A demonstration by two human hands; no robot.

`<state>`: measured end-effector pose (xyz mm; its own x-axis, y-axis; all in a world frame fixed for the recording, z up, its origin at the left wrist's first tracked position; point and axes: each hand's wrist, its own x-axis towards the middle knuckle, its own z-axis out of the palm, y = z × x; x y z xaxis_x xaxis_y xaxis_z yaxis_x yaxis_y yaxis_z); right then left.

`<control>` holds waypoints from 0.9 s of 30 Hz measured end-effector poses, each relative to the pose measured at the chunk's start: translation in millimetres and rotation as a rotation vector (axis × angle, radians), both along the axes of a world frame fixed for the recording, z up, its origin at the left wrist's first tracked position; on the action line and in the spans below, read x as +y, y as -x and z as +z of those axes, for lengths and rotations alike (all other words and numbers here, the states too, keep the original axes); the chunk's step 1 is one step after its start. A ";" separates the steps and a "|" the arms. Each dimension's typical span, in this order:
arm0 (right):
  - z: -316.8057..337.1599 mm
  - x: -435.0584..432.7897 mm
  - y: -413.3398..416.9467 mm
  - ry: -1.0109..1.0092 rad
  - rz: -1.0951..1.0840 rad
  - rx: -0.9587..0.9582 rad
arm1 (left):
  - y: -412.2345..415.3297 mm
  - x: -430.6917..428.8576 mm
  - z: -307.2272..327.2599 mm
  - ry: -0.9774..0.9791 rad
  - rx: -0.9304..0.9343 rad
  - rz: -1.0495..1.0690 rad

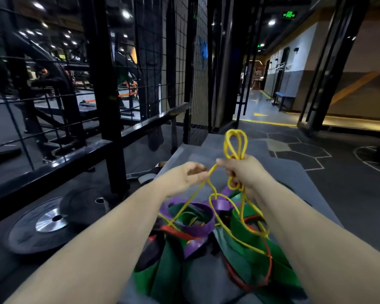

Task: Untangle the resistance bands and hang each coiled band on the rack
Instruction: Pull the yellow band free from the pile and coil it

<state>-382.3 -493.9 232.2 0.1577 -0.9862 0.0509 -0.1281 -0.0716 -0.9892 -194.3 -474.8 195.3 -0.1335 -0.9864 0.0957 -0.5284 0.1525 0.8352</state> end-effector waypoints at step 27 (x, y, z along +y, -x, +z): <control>-88.3 -18.4 -74.1 0.283 0.272 1.121 | -69.3 71.8 -137.3 -0.522 0.342 0.486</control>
